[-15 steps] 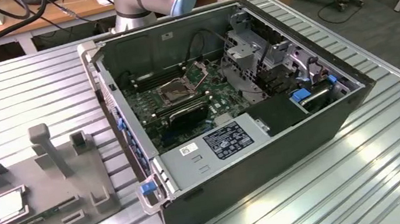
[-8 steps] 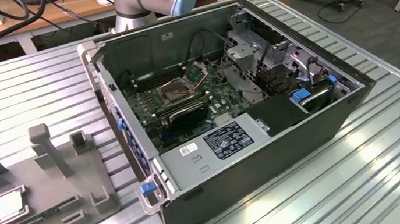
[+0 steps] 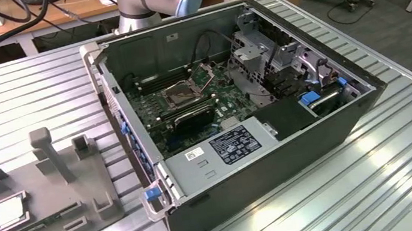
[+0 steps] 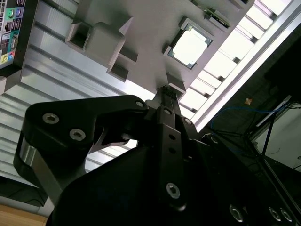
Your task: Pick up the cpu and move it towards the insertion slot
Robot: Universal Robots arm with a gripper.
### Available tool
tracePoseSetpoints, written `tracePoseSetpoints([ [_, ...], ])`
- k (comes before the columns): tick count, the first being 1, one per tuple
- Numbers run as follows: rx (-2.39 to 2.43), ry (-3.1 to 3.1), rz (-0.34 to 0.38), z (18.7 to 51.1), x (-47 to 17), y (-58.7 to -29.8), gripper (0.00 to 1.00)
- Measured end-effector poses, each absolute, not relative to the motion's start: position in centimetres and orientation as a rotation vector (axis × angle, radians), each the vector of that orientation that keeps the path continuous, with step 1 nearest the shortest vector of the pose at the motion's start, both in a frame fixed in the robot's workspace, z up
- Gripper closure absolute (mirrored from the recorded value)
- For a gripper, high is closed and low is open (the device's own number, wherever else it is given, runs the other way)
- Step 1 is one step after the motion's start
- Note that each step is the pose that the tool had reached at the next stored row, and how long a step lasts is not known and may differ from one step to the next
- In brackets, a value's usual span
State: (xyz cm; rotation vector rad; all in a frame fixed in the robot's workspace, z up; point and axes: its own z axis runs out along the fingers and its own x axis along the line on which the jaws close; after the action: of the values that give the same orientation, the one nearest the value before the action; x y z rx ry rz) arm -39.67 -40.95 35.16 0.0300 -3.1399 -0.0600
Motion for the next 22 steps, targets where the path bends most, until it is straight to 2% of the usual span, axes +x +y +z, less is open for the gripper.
tracePoseSetpoints([
  [22,0.03,-3.14,-0.06,34.39,-39.67,-40.95,0.9],
])
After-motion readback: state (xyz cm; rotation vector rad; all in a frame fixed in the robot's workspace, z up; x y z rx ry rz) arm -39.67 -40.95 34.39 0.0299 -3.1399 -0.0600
